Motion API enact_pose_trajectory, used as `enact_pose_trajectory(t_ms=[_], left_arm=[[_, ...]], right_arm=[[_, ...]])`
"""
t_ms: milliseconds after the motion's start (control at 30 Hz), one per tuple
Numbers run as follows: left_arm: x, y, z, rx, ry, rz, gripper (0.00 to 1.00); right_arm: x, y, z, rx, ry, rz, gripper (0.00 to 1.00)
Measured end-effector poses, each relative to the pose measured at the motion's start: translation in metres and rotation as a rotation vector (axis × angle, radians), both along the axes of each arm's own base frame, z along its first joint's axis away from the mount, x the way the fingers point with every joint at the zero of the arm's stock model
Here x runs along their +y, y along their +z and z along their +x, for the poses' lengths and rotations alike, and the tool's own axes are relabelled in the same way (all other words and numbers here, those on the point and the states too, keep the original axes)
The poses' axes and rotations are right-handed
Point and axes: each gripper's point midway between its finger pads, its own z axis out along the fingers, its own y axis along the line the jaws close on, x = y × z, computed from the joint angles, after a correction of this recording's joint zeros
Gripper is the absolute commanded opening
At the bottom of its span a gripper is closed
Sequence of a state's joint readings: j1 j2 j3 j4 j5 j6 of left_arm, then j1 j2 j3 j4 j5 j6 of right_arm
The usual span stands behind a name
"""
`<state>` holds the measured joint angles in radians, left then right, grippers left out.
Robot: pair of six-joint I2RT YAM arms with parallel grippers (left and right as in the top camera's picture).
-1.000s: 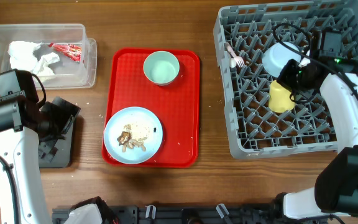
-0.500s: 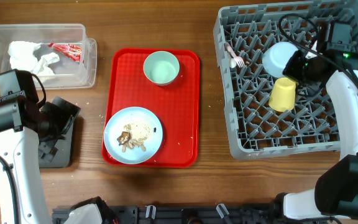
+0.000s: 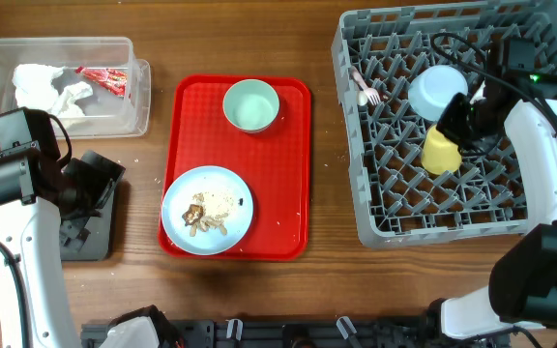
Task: Sort waste into correct bins and load items into the dishwasher rack
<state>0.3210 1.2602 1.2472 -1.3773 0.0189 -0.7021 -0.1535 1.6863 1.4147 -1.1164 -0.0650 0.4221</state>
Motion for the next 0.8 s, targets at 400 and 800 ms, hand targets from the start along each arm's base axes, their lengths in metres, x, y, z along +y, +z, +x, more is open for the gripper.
enact_pose_trajectory(t_ms=[400, 800], left_arm=[[0.000, 0.000, 0.000, 0.000, 0.000, 0.000, 1.00], [0.000, 0.000, 0.000, 0.000, 0.000, 0.000, 1.00]], right_arm=[[0.000, 0.016, 0.000, -0.055, 0.008, -0.005, 0.04], [-0.003, -0.010, 0.013, -0.035, 0.006, -0.011, 0.04]])
